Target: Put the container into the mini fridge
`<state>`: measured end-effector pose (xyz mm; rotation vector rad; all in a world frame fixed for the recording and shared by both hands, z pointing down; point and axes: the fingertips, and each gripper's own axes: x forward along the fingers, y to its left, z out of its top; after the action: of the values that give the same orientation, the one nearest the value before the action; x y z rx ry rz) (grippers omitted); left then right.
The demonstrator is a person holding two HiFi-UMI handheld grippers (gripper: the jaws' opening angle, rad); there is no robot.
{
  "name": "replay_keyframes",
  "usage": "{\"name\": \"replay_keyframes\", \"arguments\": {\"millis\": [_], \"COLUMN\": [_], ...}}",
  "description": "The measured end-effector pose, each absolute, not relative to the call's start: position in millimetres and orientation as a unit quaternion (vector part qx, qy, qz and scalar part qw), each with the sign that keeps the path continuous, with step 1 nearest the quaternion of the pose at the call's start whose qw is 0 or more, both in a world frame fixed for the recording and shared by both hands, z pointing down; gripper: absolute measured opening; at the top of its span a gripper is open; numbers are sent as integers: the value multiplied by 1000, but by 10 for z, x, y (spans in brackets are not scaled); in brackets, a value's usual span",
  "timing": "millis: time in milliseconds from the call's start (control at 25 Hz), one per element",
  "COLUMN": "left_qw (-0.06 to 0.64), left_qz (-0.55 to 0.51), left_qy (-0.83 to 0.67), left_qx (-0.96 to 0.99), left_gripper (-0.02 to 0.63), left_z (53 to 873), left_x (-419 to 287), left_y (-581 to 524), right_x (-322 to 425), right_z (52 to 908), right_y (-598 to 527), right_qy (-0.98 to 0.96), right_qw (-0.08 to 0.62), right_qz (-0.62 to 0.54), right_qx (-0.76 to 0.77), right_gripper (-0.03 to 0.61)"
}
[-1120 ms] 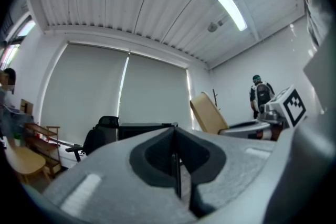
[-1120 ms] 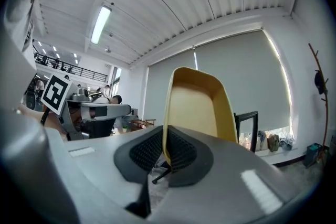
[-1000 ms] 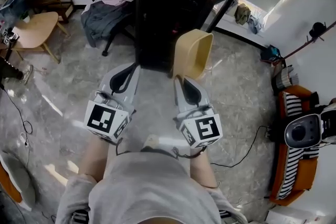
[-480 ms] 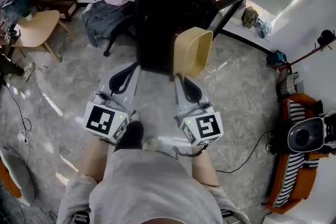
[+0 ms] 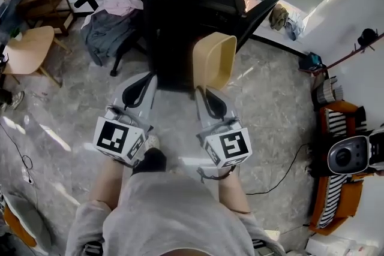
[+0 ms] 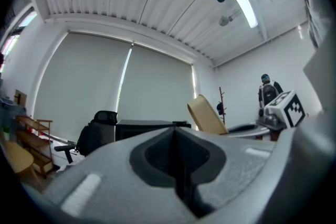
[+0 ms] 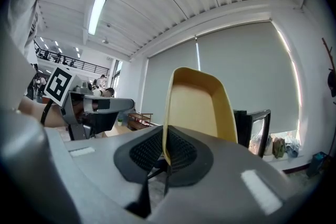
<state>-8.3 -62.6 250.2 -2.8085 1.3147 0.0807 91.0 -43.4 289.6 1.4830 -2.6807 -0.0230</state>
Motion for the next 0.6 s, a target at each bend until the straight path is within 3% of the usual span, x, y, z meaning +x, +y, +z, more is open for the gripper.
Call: {"name": "replay_keyframes", "arguments": {"millis": [600], "left_qw": [9], "left_qz": [5], "left_qy": [375], "left_qx": [-927], "left_gripper": [3], "left_z": [2669], "left_x": [-367], "left_y": [-1980], "right_x": [556], "right_z": [3147], "right_y": [-1771], "right_qy": [-856], "right_qw": [73], "right_qz": [17], "right_qx": [511], "right_gripper": [12]}}
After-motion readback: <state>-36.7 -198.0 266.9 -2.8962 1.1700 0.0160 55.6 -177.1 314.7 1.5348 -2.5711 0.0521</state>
